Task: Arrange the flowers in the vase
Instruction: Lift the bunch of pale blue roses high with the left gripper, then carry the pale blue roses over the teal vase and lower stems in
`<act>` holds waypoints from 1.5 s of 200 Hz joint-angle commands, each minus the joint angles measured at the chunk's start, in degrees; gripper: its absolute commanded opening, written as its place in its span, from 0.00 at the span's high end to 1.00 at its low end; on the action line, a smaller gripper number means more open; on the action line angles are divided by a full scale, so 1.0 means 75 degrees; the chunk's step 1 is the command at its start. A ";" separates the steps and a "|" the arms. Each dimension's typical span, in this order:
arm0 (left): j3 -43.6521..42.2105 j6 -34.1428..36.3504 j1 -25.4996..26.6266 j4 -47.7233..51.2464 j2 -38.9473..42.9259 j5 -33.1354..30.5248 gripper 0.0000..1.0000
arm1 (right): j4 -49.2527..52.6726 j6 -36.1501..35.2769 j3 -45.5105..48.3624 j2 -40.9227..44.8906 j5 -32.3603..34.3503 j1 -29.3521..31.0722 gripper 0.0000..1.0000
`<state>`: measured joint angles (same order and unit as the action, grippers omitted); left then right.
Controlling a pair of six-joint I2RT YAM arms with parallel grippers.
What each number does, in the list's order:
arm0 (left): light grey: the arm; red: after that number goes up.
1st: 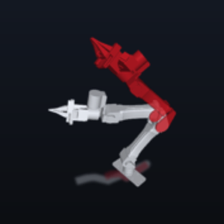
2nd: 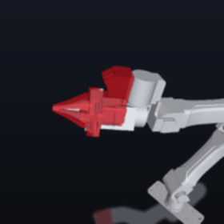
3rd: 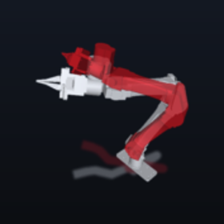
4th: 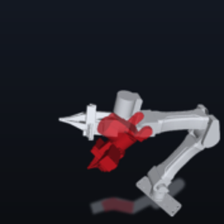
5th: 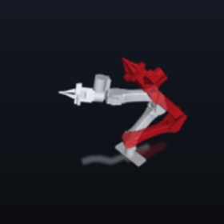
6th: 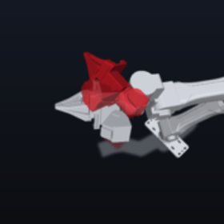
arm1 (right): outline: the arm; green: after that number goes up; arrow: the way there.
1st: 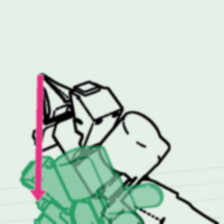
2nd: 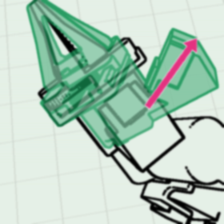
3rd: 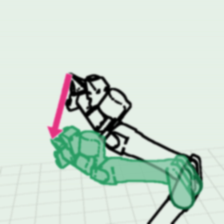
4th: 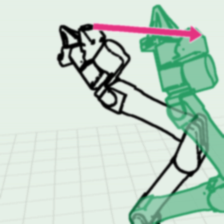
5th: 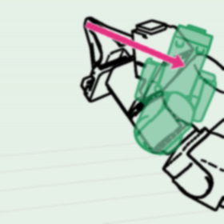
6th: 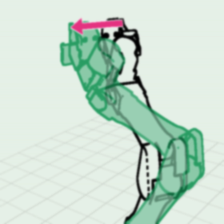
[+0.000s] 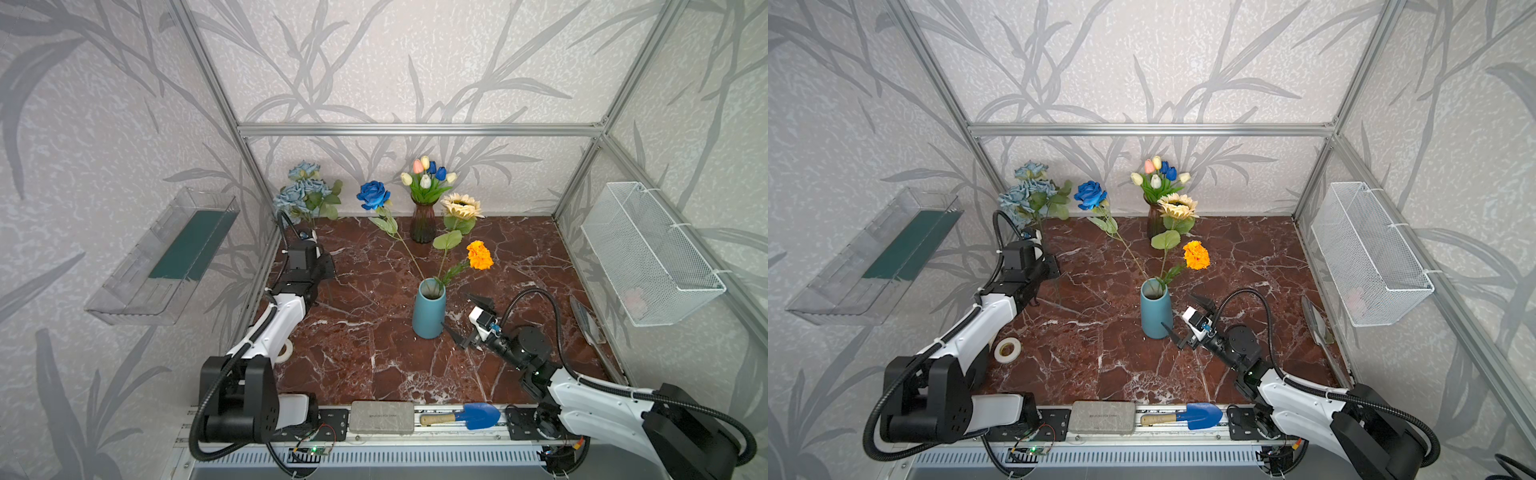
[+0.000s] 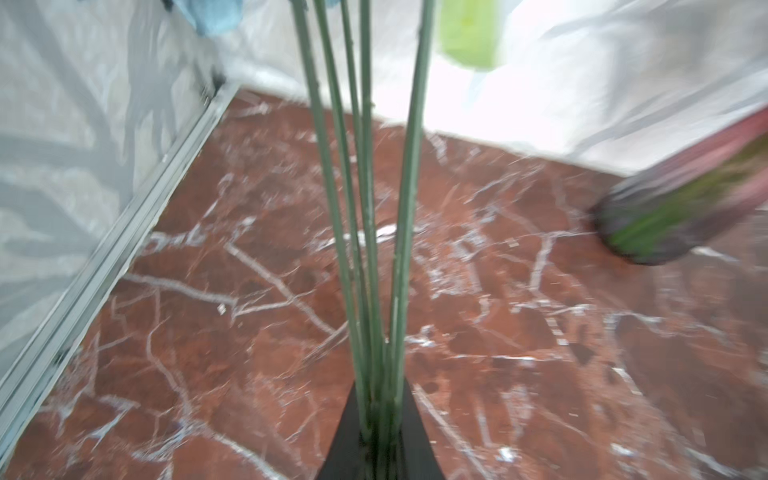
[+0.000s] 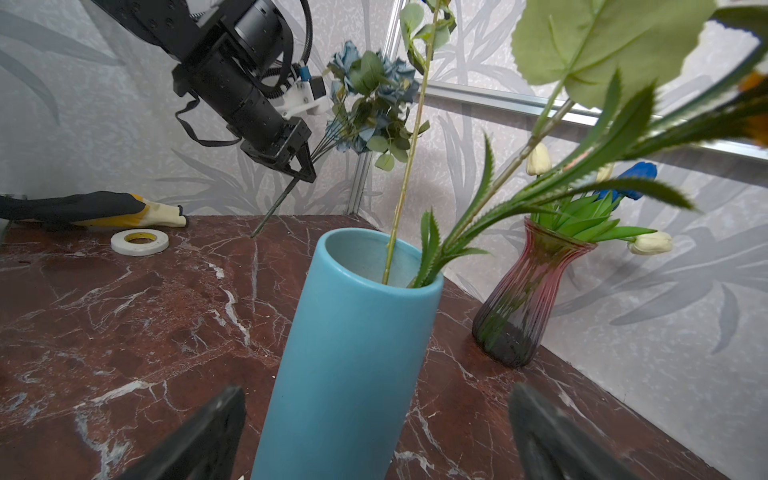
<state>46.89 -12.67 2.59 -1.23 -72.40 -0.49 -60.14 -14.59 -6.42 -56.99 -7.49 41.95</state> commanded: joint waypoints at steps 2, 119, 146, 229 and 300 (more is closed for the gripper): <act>-0.0257 0.0122 0.0288 -0.1116 0.0941 -0.0535 1.00 | -0.0349 0.0105 0.0011 0.0121 0.0093 0.0043 0.01; -0.1286 0.0448 0.2403 0.0107 0.4583 -0.1766 1.00 | -0.0118 0.0205 0.0064 0.0536 0.0149 0.0043 0.01; -0.1814 0.0932 0.2750 -0.0155 0.5319 -0.1316 1.00 | -0.0179 0.0246 0.0082 0.0529 0.0119 0.0043 0.01; -0.2450 0.1630 0.2924 -0.1437 0.6171 0.1889 1.00 | -0.0149 0.0212 0.0105 0.0604 0.0176 0.0043 0.01; -0.1883 0.0968 0.3003 -0.2207 0.5445 0.3873 1.00 | -0.0162 0.0209 0.0010 0.0304 0.0144 0.0043 0.01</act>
<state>29.56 -2.74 24.69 -12.38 -28.88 20.62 -59.81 -13.34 -6.24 -53.52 -6.48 41.95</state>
